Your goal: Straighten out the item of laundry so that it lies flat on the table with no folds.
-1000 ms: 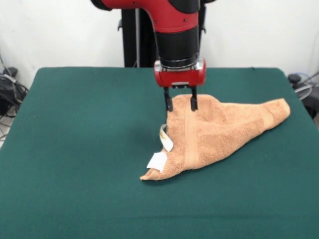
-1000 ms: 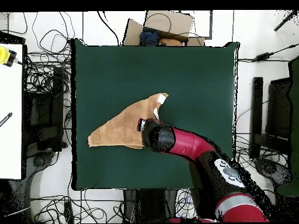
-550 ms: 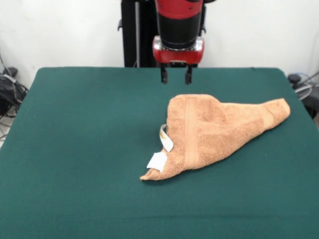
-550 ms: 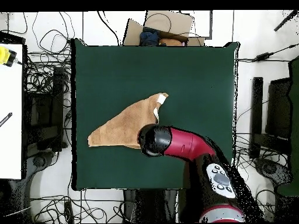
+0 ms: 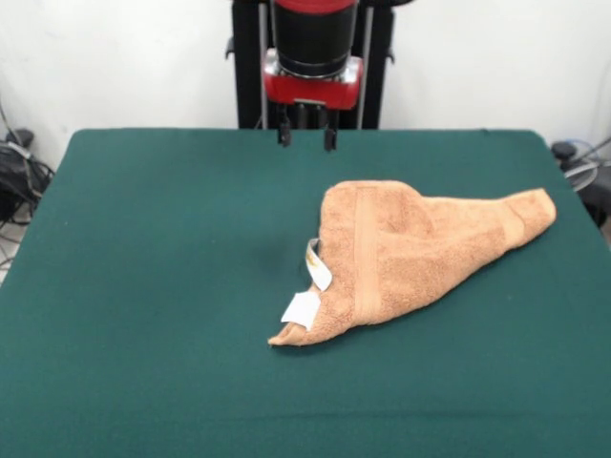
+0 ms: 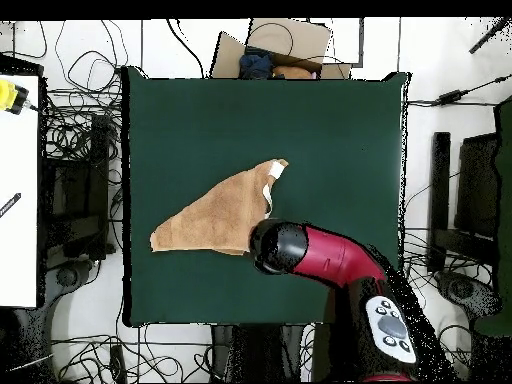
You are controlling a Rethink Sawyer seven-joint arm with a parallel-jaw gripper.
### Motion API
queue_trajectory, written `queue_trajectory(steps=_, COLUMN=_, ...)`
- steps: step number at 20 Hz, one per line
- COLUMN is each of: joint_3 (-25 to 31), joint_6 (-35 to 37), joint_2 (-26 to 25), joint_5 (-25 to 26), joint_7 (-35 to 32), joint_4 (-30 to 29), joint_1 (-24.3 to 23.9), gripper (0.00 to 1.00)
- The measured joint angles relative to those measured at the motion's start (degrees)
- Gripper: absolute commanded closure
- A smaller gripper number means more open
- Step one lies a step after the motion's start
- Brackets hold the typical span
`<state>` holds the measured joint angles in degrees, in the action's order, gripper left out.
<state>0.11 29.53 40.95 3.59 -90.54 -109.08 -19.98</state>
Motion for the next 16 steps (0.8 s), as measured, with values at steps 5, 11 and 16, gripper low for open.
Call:
queue_trajectory(steps=5, joint_3=-0.33, joint_6=-3.28, joint_2=-0.14, joint_5=-0.02, joint_7=0.0, joint_4=-0.52, joint_1=-0.18, gripper=0.0)
queue_trajectory(steps=11, joint_3=-0.34, joint_6=-7.21, joint_2=-0.44, joint_5=-0.06, joint_7=0.0, joint_4=-1.43, joint_1=-1.35, gripper=0.0)
queue_trajectory(steps=16, joint_3=-0.36, joint_6=-8.34, joint_2=-0.82, joint_5=-0.06, joint_7=0.0, joint_4=-2.28, joint_1=-1.62, gripper=0.0)
